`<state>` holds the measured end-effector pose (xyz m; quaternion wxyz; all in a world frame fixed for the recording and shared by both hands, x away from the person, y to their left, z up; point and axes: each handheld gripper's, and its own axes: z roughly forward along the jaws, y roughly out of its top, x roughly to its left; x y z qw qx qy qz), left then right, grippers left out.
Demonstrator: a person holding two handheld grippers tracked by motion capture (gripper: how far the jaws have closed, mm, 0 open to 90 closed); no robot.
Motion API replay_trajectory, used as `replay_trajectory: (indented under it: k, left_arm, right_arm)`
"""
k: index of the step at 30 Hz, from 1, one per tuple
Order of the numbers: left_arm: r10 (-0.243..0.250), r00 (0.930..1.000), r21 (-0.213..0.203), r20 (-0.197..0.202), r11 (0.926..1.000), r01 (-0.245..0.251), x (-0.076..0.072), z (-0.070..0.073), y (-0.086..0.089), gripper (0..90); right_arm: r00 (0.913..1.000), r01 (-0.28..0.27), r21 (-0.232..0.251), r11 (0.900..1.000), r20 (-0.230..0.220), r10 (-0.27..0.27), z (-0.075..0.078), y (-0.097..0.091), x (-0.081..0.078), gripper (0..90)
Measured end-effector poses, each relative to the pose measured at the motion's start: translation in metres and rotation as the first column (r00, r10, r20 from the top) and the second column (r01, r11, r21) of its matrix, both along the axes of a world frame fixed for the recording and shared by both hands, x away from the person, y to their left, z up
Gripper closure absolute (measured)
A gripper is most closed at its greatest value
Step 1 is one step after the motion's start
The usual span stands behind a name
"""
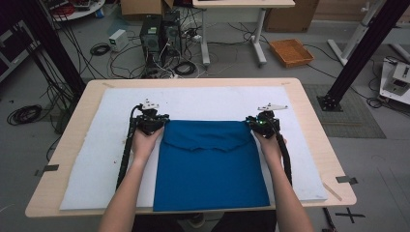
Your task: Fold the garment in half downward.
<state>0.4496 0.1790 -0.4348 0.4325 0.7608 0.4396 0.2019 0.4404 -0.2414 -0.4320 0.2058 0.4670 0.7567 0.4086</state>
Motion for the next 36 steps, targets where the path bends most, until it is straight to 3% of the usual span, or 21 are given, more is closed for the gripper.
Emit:
replay_trajectory:
  k: [3, 6, 9, 13, 17, 19, 21, 23, 25, 28, 32, 36]
  left_arm:
    - [0.001, 1.0, 0.006, 0.009, 1.0, -0.001, 0.0, 0.001, -0.001, 87.8]
    - [-0.006, 0.9999, 0.02, -0.008, 0.9998, 0.006, 0.003, 0.002, -0.001, 87.8]
    - [-0.001, 1.0, 0.0, 0.006, 1.0, 0.001, 0.003, 0.005, -0.003, 87.6]
    - [0.037, 0.9993, 0.006, 0.004, 0.9993, -0.037, -0.003, 0.01, 0.0, 71.6]
    - [0.031, 0.9995, -0.052, -0.001, 0.9981, -0.031, -0.025, 0.016, 0.009, 66.9]
    - [0.005, 0.9981, -0.117, -0.062, 0.9931, -0.012, -0.035, 0.015, 0.016, 66.4]
    - [-0.035, 0.9875, -0.174, -0.154, 0.9848, 0.008, -0.041, 0.011, 0.021, 66.4]
    - [-0.051, 0.9776, -0.209, -0.204, 0.9779, 0.008, -0.047, 0.007, 0.023, 66.6]
    - [-0.049, 0.9738, -0.209, -0.222, 0.978, 0.002, -0.051, 0.005, 0.022, 66.7]
    - [-0.045, 0.9653, -0.234, -0.257, 0.9722, -0.017, -0.052, 0.0, 0.022, 67.7]
    - [-0.028, 0.9587, -0.211, -0.283, 0.9768, -0.034, -0.052, -0.003, 0.018, 69.7]
    - [-0.03, 0.9576, -0.203, -0.286, 0.9786, -0.03, -0.053, -0.004, 0.015, 73.6]
  right_arm:
    - [0.9999, 0.017, -0.005, 0.9998, -0.003, -0.017, 0.001, -0.003, 0.0, 81.9]
    - [0.9996, 0.028, -0.001, 0.9996, -0.004, -0.028, 0.001, -0.006, 0.0, 82.0]
    - [0.9994, 0.033, 0.011, 0.9994, 0.002, -0.033, 0.002, -0.009, -0.003, 80.2]
    - [0.9993, 0.034, 0.032, 0.9989, 0.012, -0.035, 0.006, -0.01, -0.01, 73.6]
    - [0.9998, 0.018, 0.053, 0.9984, 0.006, -0.018, 0.014, -0.01, -0.021, 69.7]
    - [0.9993, 0.007, 0.064, 0.9979, 0.037, -0.009, 0.017, -0.011, -0.03, 69.5]
    - [0.9994, -0.001, 0.085, 0.9964, 0.034, -0.002, 0.019, -0.012, -0.039, 69.1]
    - [0.9996, -0.004, 0.102, 0.9947, 0.029, 0.001, 0.017, -0.013, -0.045, 69.1]
    - [0.9997, -0.006, 0.108, 0.9941, 0.024, 0.003, 0.013, -0.015, -0.049, 69.1]
    - [0.9999, 0.0, 0.124, 0.9922, 0.013, -0.002, 0.008, -0.019, -0.052, 68.0]
    - [1.0, 0.007, 0.142, 0.9898, 0.003, -0.008, 0.002, -0.023, -0.055, 67.9]
    - [0.9999, 0.008, 0.147, 0.9891, -0.008, -0.006, 0.0, -0.024, -0.055, 67.8]
